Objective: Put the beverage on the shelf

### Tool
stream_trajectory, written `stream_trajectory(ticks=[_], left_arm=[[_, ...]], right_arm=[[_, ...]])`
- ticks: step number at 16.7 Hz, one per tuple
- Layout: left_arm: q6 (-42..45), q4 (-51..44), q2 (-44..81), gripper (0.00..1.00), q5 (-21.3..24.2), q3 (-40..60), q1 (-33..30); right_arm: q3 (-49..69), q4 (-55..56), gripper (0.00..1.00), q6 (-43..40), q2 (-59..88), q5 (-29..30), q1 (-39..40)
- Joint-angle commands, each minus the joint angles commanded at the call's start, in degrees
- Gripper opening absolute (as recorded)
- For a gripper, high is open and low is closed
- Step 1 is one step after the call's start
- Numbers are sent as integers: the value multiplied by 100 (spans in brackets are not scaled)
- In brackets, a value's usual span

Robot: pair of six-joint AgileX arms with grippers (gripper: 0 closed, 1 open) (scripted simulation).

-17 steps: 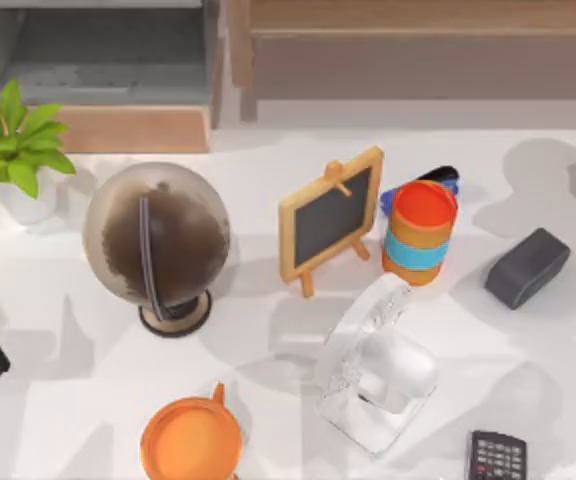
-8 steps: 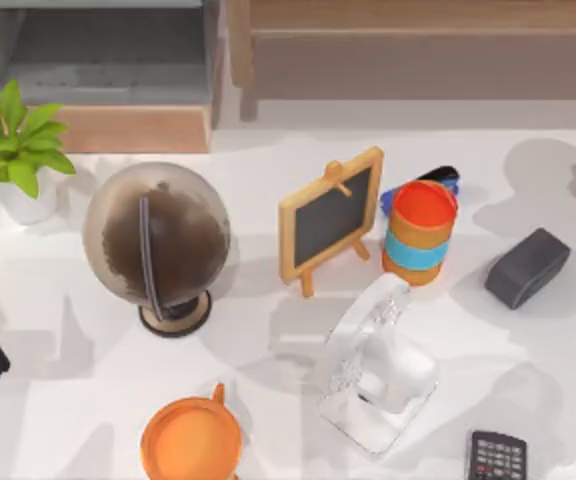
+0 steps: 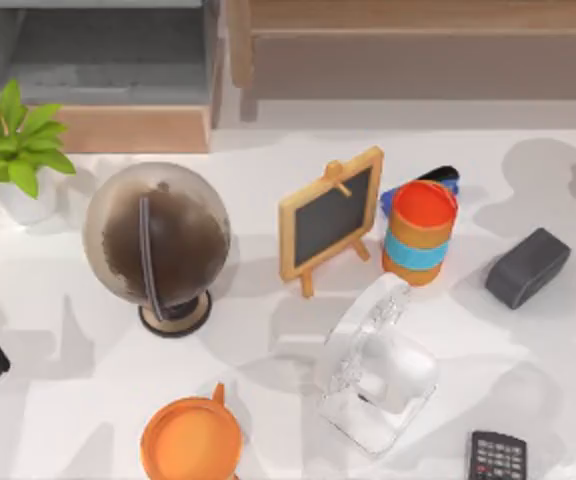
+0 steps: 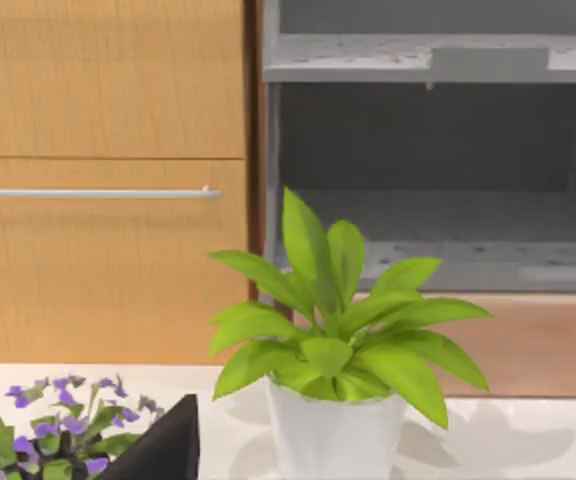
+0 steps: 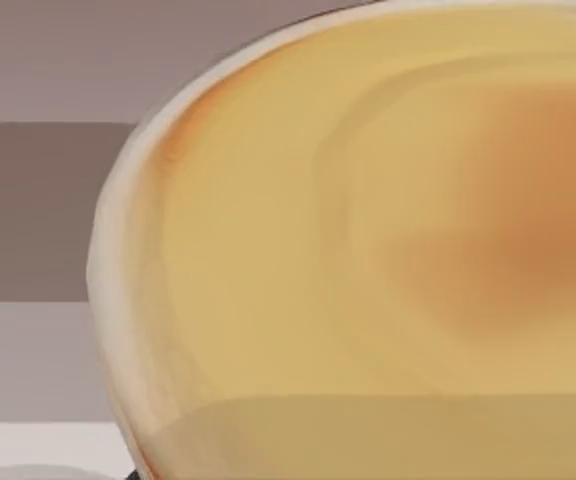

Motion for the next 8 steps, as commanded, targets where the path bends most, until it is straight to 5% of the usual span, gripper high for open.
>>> stream_trajectory(ticks=[8], left_arm=[[0, 0, 0, 100, 0, 0, 0]], right_arm=[[0, 0, 0, 0, 0, 0, 0]])
